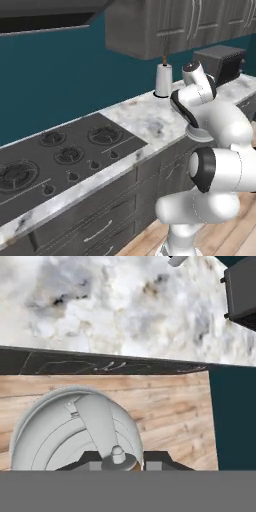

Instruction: The kettle is done boiling. Turn off the stove, then wait for 300 timesteps before moving the kettle to the dining table.

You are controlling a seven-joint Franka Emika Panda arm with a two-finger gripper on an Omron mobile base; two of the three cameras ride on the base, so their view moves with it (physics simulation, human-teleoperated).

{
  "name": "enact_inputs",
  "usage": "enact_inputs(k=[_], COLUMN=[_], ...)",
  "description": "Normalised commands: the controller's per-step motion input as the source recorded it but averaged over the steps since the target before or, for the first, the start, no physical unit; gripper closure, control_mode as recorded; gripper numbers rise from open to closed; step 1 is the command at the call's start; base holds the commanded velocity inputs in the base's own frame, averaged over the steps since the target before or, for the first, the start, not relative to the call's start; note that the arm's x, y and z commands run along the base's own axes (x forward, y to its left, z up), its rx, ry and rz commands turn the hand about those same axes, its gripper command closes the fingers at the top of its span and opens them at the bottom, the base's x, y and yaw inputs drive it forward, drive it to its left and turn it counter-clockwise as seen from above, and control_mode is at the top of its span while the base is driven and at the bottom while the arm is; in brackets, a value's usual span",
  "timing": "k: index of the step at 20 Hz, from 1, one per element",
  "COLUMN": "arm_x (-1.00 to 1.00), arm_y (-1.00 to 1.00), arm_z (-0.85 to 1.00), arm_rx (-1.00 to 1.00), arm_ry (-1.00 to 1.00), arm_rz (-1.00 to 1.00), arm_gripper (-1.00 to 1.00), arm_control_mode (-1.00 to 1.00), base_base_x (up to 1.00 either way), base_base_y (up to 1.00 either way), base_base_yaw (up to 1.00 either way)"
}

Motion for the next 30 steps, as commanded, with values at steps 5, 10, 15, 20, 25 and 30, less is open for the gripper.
enact_inputs(k=[5, 10, 15, 20, 25, 30], arm_x=[0.0, 0.0, 0.0, 0.0, 0.0, 0.0], arm_y=[0.0, 0.0, 0.0, 0.0, 0.0, 0.0], arm_z=[0.0, 0.0, 0.0, 0.0, 0.0, 0.0], arm_rx=[0.0, 0.0, 0.0, 0.0, 0.0, 0.0], arm_ry=[0.0, 0.0, 0.0, 0.0, 0.0, 0.0], arm_rz=[0.0, 0.0, 0.0, 0.0, 0.0, 0.0], arm_gripper=[1.0, 1.0, 1.0, 1.0, 1.0, 1.0], arm_control_mode=[1.0, 1.0, 1.0, 1.0, 1.0, 1.0], base_base_x=[0.01, 0.02, 0.13, 0.27, 0.27, 0.35], base_base_y=[0.0, 0.0, 0.01, 0.04, 0.02, 0.07], base_base_yaw=[-0.46, -0.46, -0.46, -0.46, -0.46, -0.47])
